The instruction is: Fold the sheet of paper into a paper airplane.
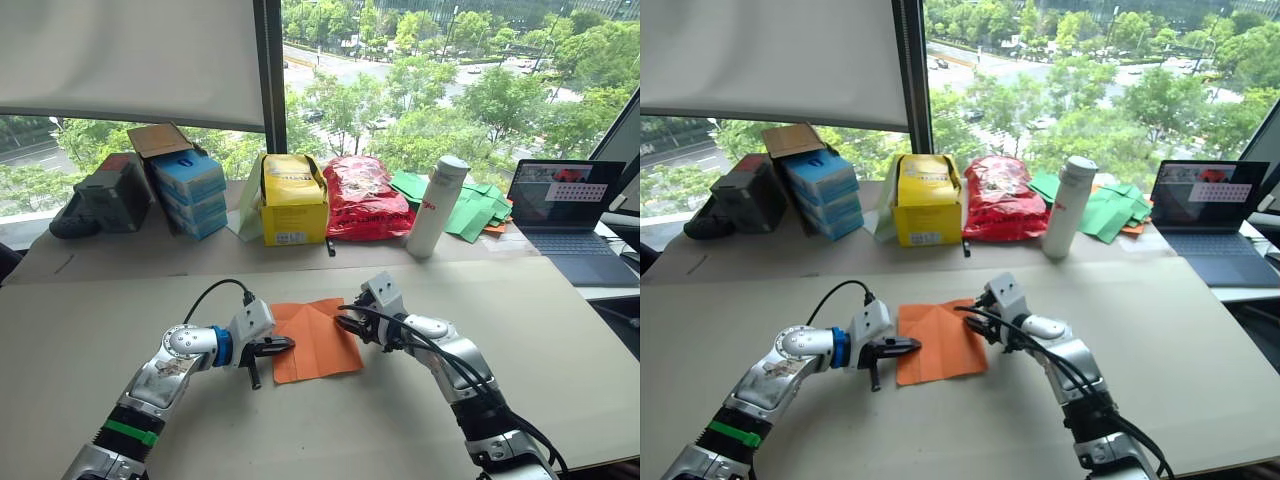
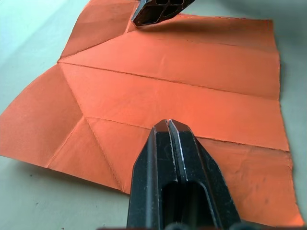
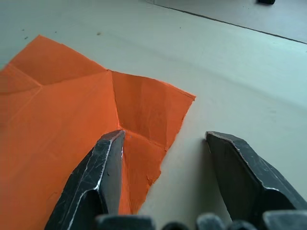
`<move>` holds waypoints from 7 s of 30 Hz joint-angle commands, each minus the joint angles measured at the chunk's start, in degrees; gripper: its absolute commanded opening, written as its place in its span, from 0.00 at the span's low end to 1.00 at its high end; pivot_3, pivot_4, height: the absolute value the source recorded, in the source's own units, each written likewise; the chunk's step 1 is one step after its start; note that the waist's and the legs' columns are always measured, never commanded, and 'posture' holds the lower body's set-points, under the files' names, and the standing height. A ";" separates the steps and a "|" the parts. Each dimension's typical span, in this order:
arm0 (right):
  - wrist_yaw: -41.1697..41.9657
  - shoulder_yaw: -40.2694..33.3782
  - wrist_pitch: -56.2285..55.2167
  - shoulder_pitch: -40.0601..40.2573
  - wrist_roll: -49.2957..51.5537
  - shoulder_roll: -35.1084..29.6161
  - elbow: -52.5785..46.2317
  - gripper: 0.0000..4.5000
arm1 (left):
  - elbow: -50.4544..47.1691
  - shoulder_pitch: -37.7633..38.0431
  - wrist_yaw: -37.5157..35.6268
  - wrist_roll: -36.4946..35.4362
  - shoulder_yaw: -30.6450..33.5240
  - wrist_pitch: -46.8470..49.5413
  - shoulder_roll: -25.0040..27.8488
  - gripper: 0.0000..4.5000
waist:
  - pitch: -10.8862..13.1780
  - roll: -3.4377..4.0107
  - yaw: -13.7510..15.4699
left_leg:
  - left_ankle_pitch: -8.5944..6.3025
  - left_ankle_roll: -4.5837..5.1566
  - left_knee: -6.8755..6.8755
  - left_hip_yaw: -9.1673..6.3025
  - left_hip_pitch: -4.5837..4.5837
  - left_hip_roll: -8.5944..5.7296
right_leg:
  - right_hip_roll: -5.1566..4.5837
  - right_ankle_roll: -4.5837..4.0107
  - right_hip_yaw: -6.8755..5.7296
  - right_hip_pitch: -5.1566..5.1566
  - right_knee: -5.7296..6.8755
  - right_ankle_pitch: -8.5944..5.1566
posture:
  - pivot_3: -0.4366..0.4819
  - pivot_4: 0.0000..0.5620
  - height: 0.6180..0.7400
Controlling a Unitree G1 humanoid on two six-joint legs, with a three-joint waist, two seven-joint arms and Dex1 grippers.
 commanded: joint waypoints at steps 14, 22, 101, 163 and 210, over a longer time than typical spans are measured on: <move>0.26 -4.08 -1.81 -2.23 4.52 2.04 0.90 0.49 | -0.29 0.76 0.19 1.44 -0.41 1.10 0.60 0.00 | 0.01 0.01 0.01 | 0.07 -0.12 -0.01 0.00 -0.04 -0.01 | -0.02 0.01 0.00 -0.02 -0.02 0.00 | 0.48 0.27 1.00; 0.28 -3.86 -2.60 -1.33 4.12 1.79 -0.08 0.01 | -0.63 1.05 -0.04 1.37 -0.25 1.16 0.96 0.00 | 0.01 0.01 -0.02 | 0.07 -0.12 -0.02 0.01 -0.05 -0.01 | -0.02 0.01 0.03 -0.03 -0.02 0.00 | 0.48 0.27 1.00; 8.20 2.83 2.31 3.77 -3.58 -1.10 -21.41 0.58 | 15.78 -13.23 -1.18 15.52 -9.18 -11.65 -3.63 0.00 | -0.02 -0.06 0.27 | -0.04 0.08 0.11 0.06 0.02 -0.01 | 0.27 0.01 -0.25 0.06 0.06 -0.01 | 0.48 0.27 1.00; 4.15 16.37 17.01 6.70 -7.55 -7.49 -14.95 0.01 | 15.02 -12.59 -1.44 15.88 -8.15 -12.25 -3.08 0.00 | -0.31 -0.04 0.17 | -0.12 0.23 0.10 0.08 0.20 -0.02 | 0.19 0.01 -0.20 0.18 0.04 -0.02 | 0.48 0.27 1.00; 5.23 7.30 5.17 8.88 1.37 -10.40 -31.11 0.01 | 16.99 -13.51 -1.50 16.40 -7.99 -14.23 -3.04 0.00 | -0.46 -0.06 1.28 | -0.20 0.37 0.11 0.08 0.04 -0.02 | 0.19 0.03 -0.27 0.10 -0.07 -0.02 | 0.48 0.27 1.00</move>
